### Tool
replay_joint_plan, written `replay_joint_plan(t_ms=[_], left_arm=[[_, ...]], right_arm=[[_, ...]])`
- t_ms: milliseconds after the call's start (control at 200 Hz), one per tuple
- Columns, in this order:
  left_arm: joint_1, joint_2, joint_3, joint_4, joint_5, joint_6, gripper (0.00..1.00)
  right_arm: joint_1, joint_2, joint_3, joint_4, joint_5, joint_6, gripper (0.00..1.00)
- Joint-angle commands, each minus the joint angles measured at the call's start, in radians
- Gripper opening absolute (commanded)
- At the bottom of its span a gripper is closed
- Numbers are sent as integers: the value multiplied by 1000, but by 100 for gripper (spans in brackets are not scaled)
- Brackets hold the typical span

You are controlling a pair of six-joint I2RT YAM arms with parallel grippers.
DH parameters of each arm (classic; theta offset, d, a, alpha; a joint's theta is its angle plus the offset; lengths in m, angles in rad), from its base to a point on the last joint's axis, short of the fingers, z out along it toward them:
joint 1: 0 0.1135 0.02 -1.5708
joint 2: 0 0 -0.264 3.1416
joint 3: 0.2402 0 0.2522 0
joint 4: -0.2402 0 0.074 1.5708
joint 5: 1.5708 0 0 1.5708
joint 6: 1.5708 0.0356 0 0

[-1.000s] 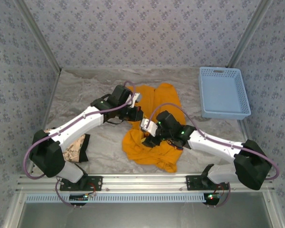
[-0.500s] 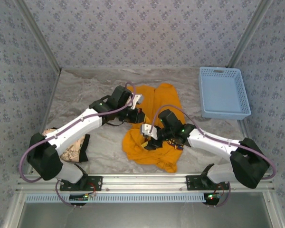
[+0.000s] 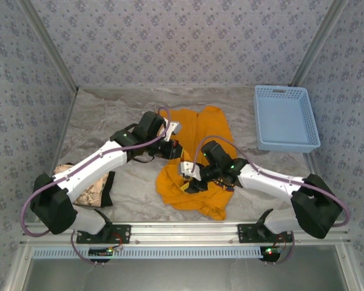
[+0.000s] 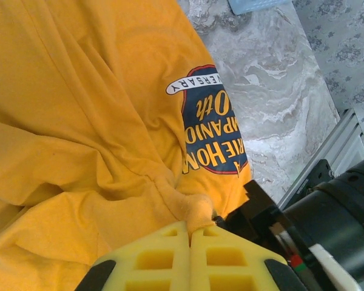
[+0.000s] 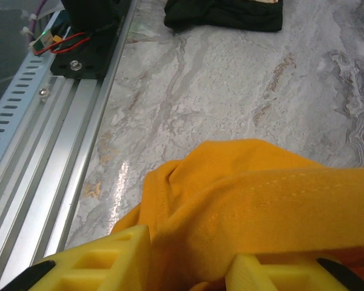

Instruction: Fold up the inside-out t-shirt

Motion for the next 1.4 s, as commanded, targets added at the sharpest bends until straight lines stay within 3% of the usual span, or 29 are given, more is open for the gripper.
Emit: replay_joint_plan(t_ms=[0,215,315,505,600,745,865,994,1094,1209,1394], left_arm=[[7,-35,-16,28,25,16,0],[26,-37,-44,31,1,30,0],[55,-14,-61,43,-23,24,0],[79,92,-39,87,-107,18,0],[86,174,9,54,-141,30,0],[90,261,36,49,-143,45,0],[99,279,31,62,-142,48,0],[130,273,15,75,-139,49,0],[149,245,-4,80,-139,66,0],[160,218,-16,77,-133,88,0],[166,176,-62,101,-123,109,0]], right_arm=[[15,37,3,59,47,63,36],[21,17,41,23,108,53,2],[60,-41,82,-68,217,-54,0],[238,-129,116,-210,538,-395,0],[320,-133,154,-260,676,-448,0],[399,-70,268,-445,750,-464,0],[444,18,382,-590,684,-422,1],[464,113,472,-671,460,-354,4],[493,182,558,-704,360,-339,8],[507,225,607,-723,321,-287,17],[484,257,664,-850,219,-294,22]])
